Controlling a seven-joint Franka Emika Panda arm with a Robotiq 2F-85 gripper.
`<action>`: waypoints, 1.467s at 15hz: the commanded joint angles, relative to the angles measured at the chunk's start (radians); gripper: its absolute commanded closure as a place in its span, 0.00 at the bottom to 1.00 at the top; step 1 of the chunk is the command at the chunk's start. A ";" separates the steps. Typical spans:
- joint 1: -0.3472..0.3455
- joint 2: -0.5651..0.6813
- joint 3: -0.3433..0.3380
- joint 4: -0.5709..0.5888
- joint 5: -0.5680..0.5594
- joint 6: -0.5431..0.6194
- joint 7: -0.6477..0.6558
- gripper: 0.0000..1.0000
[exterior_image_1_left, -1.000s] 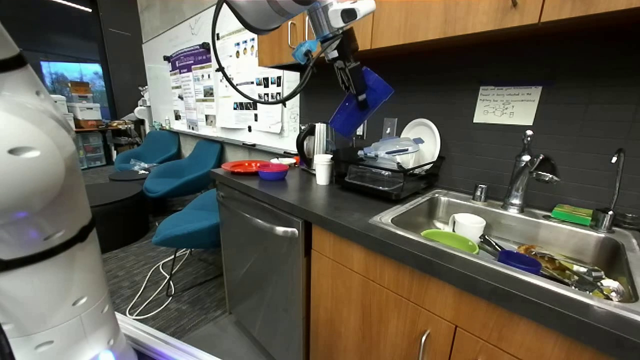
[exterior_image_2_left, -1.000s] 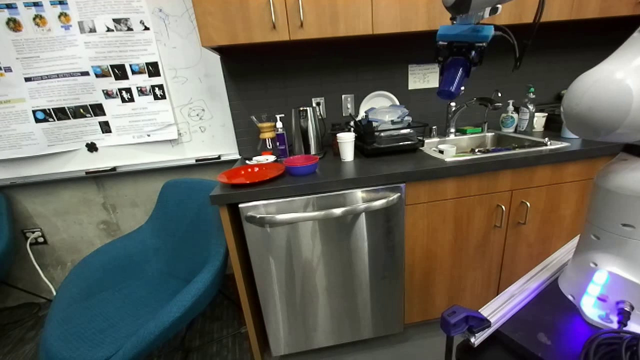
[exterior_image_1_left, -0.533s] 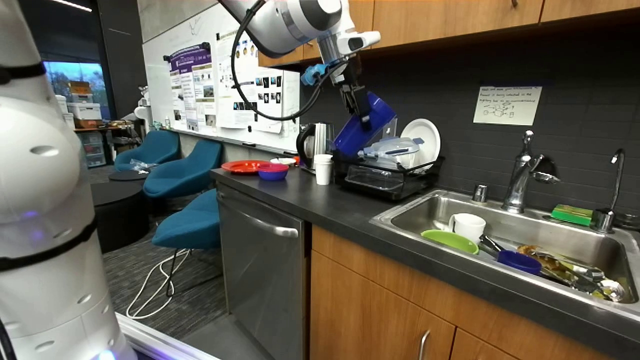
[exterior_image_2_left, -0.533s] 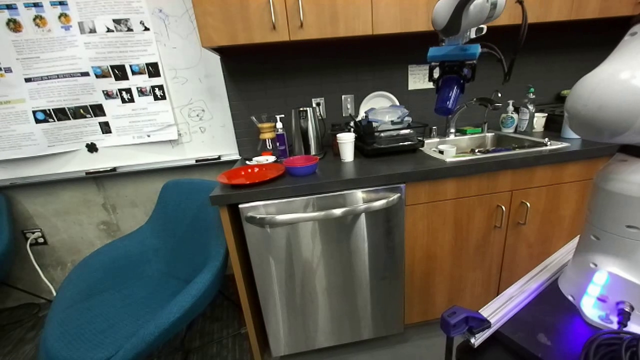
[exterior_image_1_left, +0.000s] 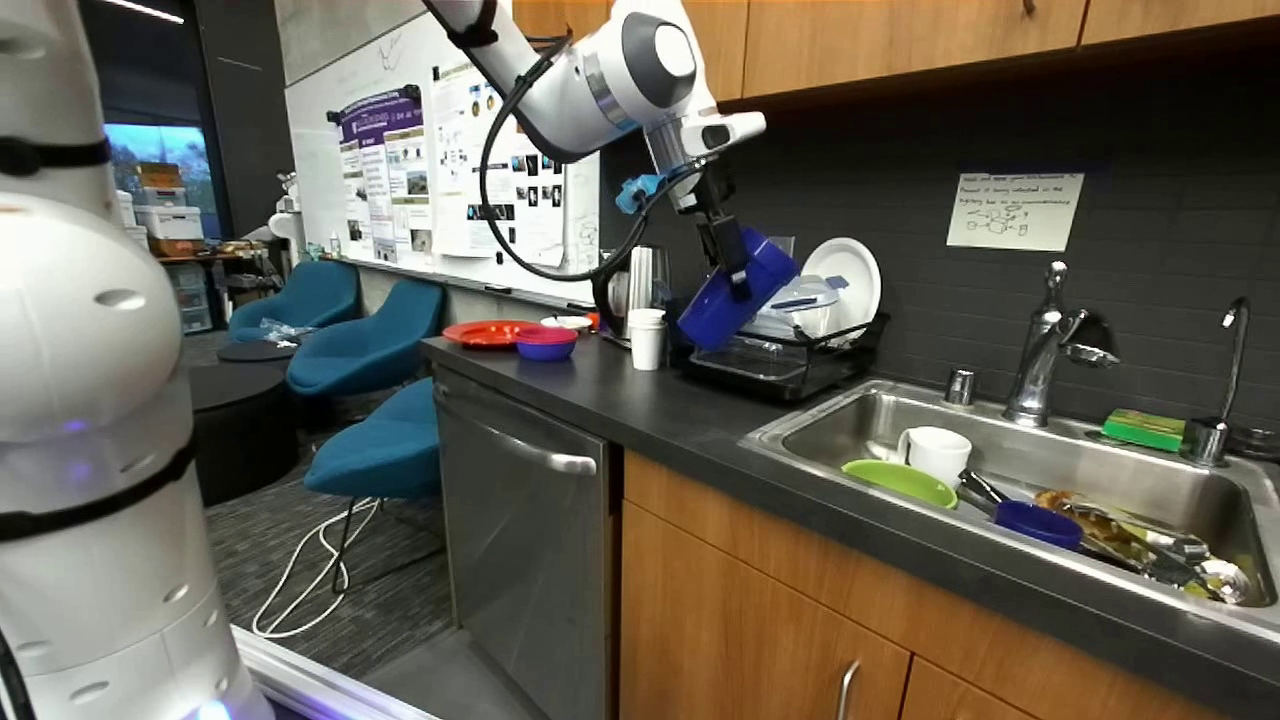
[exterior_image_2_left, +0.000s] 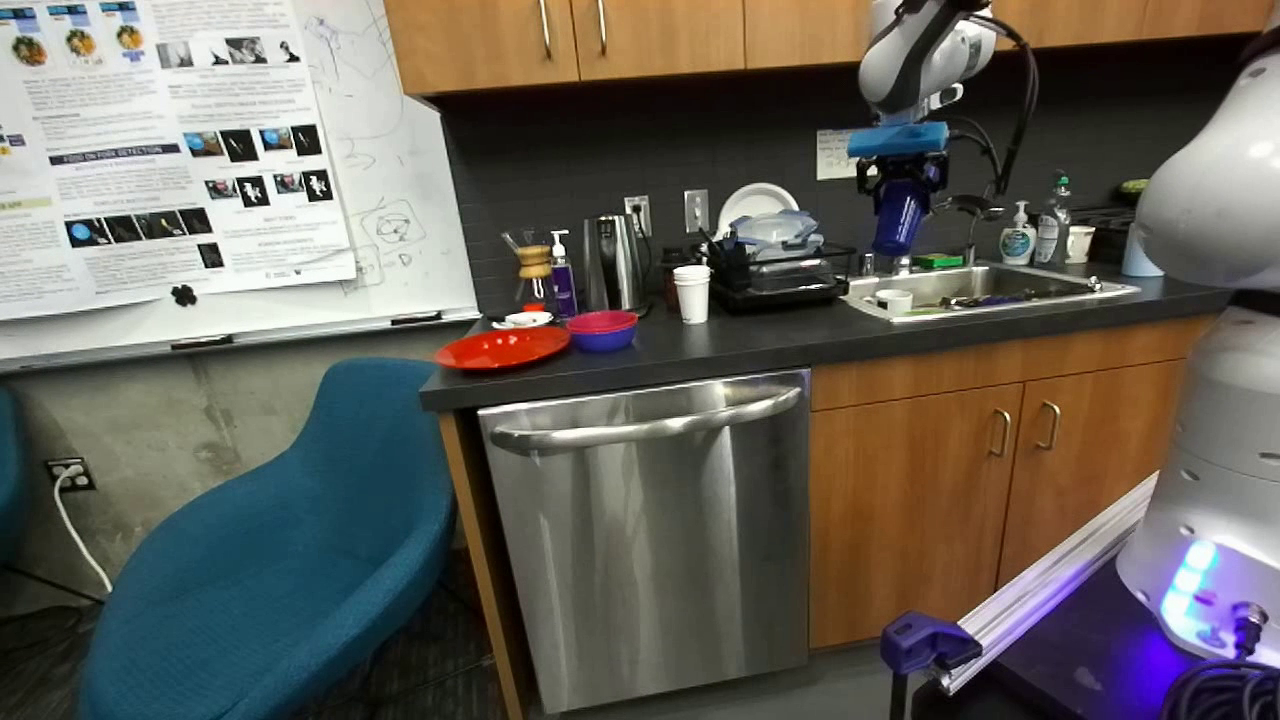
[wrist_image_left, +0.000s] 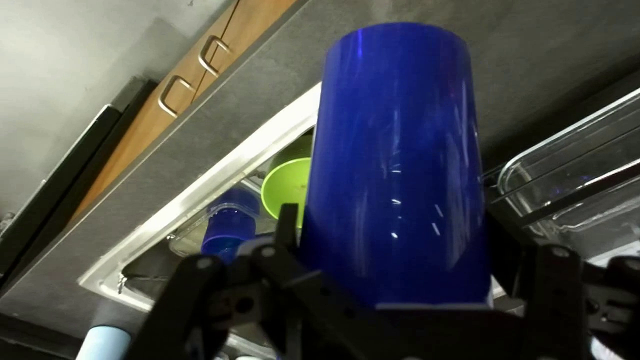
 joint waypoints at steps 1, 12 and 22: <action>0.024 0.032 -0.052 0.023 -0.120 0.038 0.123 0.40; 0.046 0.064 -0.114 0.069 -0.629 0.094 0.555 0.40; 0.121 0.167 -0.110 0.077 -0.741 0.078 0.690 0.40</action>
